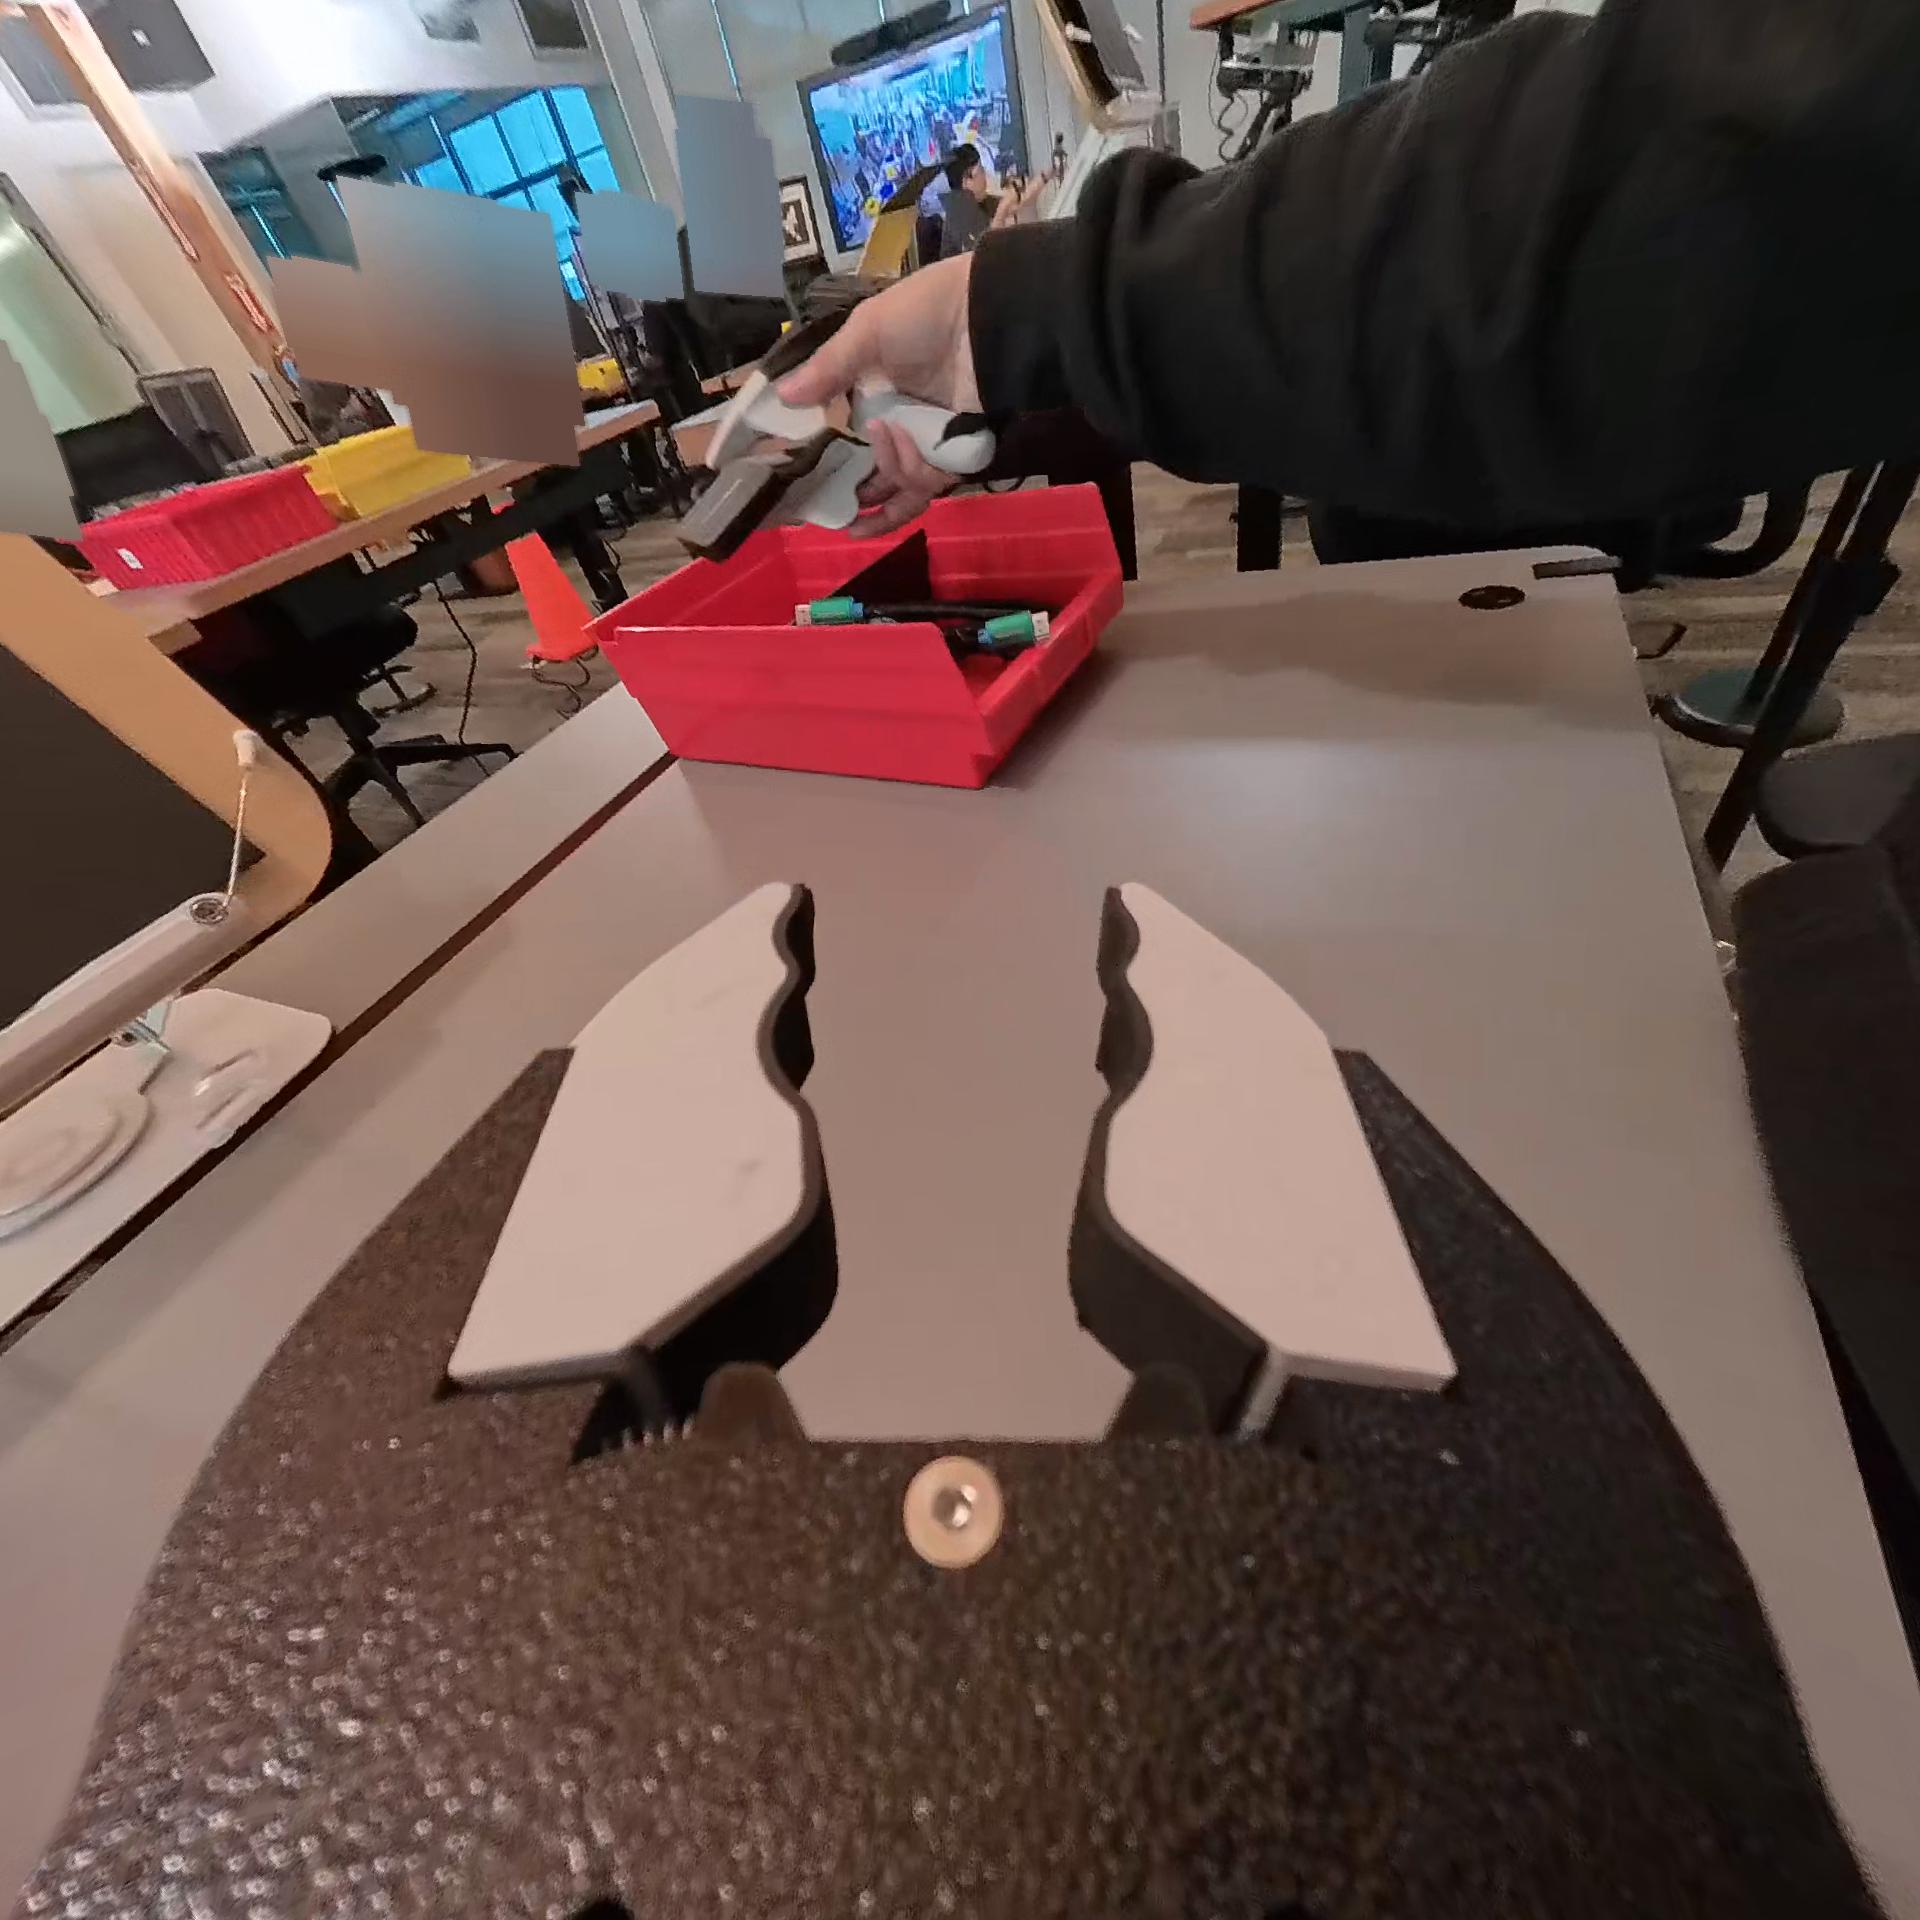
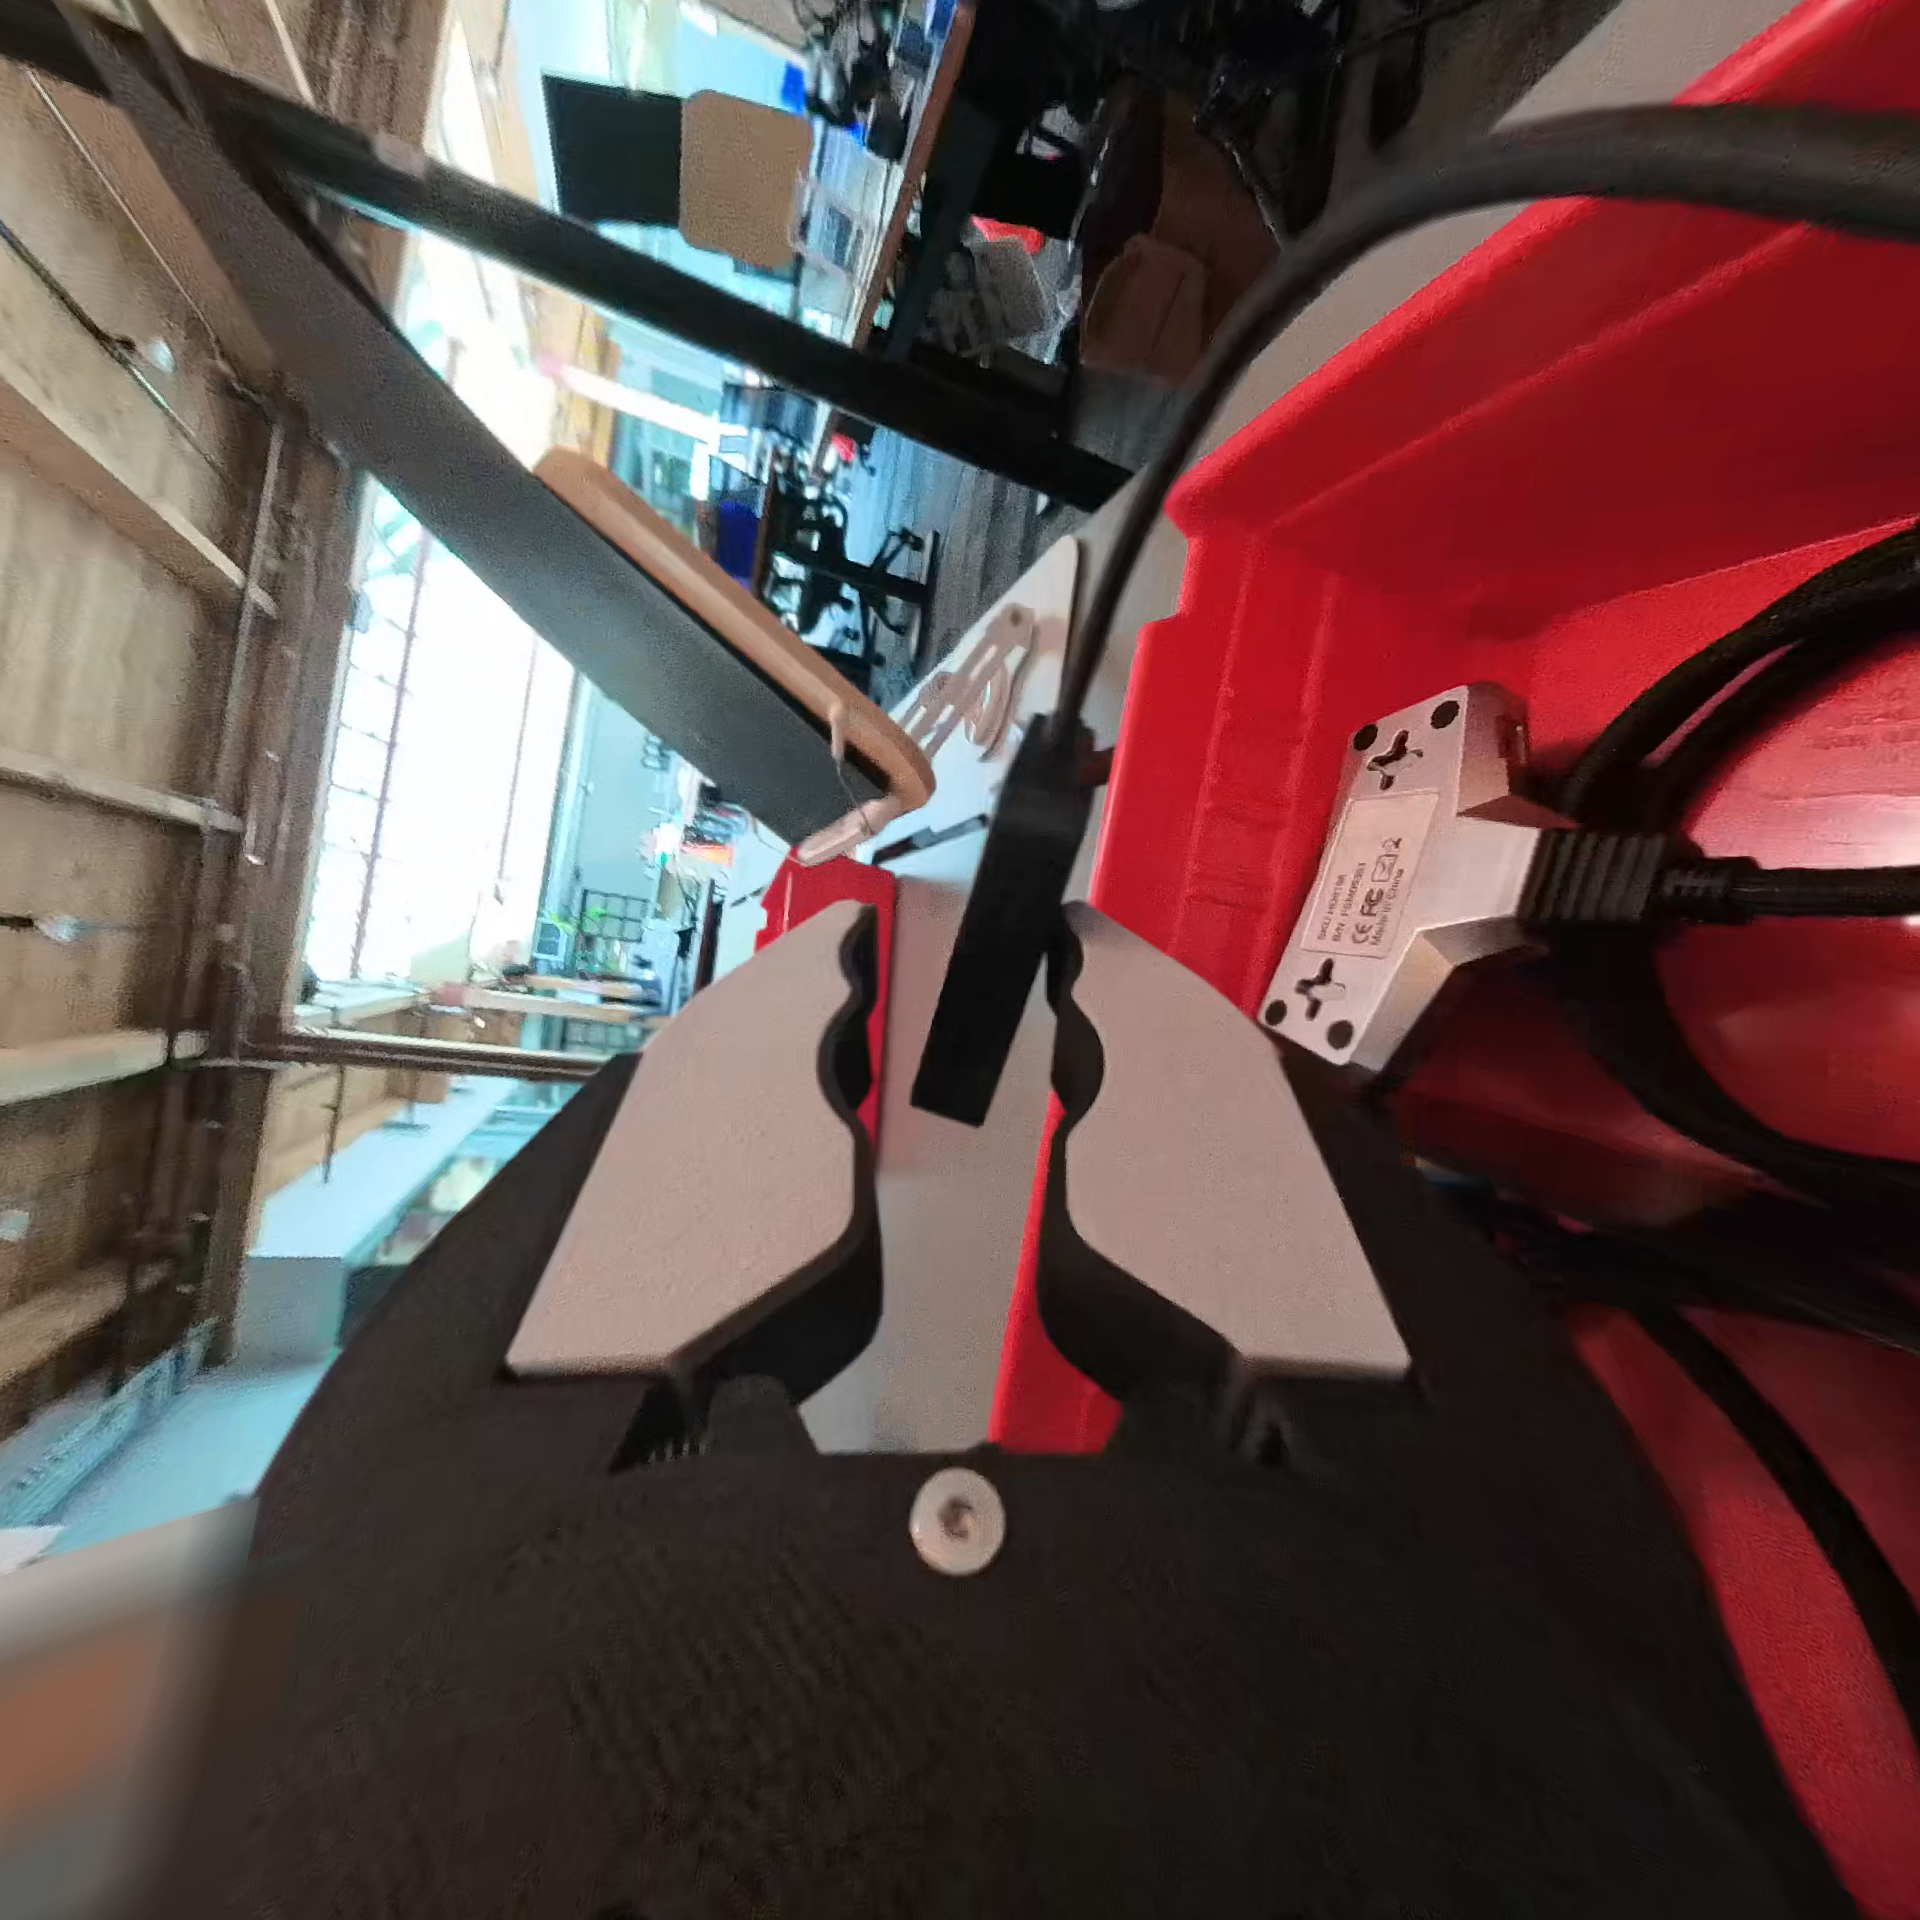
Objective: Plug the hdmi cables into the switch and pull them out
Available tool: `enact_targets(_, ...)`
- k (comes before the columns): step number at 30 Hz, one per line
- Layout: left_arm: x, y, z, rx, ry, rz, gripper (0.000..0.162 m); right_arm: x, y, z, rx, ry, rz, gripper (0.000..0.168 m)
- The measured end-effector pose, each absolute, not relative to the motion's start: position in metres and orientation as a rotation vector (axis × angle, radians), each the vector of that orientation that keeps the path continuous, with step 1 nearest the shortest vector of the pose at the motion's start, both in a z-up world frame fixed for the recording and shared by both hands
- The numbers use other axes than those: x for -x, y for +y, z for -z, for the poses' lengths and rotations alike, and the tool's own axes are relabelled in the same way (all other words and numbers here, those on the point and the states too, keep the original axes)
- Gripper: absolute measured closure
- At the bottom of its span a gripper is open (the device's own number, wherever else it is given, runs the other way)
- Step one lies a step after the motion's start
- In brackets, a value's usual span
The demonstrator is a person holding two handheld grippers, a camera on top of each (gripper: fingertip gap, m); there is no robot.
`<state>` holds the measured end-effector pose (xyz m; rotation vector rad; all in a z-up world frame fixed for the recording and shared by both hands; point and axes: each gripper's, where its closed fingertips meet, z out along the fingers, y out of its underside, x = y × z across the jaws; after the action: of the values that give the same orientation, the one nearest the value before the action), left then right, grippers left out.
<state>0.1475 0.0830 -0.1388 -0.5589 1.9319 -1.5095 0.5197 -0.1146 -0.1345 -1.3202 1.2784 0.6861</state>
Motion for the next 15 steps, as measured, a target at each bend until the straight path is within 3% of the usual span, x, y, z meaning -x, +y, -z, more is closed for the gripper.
enact_targets(3,-0.146,0.084,0.143,0.577,1.957,1.491,0.110,-0.521,-0.112,0.152,1.381,1.347,-0.645,0.108)
enact_targets(15,-0.188,0.067,0.129,0.729,1.891,1.650,0.109,-0.430,-0.181,0.102,1.451,0.992,-0.072,0.109)
